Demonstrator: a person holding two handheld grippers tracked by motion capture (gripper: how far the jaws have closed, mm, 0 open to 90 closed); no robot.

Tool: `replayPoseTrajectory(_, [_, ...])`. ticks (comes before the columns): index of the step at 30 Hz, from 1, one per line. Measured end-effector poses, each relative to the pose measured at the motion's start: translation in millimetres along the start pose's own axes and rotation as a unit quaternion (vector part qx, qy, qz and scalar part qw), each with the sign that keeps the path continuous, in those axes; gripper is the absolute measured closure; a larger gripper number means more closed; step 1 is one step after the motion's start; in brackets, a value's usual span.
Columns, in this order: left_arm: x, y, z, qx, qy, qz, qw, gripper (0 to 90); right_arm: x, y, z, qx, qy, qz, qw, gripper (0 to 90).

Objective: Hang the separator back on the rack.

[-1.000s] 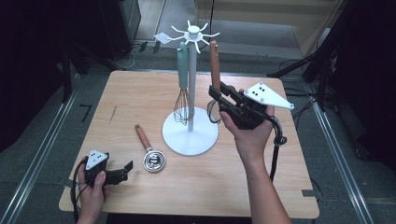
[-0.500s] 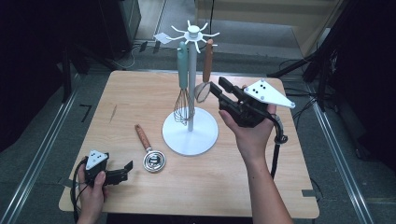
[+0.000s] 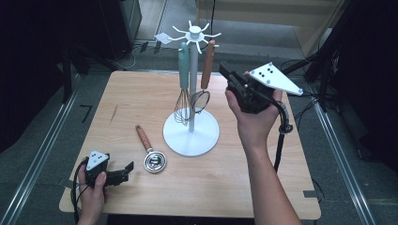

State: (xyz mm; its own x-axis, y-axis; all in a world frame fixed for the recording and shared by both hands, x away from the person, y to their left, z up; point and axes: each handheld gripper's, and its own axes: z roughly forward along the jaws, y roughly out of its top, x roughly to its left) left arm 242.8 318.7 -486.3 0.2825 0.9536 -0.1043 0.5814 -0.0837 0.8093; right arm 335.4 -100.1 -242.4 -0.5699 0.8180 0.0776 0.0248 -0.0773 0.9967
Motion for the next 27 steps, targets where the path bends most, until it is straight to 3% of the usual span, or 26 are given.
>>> replayPoseTrajectory(2, [-0.2,-0.1,0.1,-0.001,0.0,0.0,1.0,0.0,-2.7,4.2,1.5,-0.008,-0.01,0.004,0.9999,90.0])
replayPoseTrajectory(8, [-0.1,-0.1,-0.1,0.0,0.002,0.0,1.0,0.0,-4.3,18.7,5.3,-0.03,0.009,0.003,0.9995,90.0])
replayPoseTrajectory(15, [0.5,0.0,-0.4,0.0,0.001,-0.002,1.0,0.0,-0.1,30.2,15.9,-0.024,0.008,-0.003,0.9997,90.0])
replayPoseTrajectory(27, [0.2,0.4,0.3,0.005,0.002,-0.005,1.0,0.0,7.1,31.3,13.7,-0.027,0.054,-0.015,0.998,90.0])
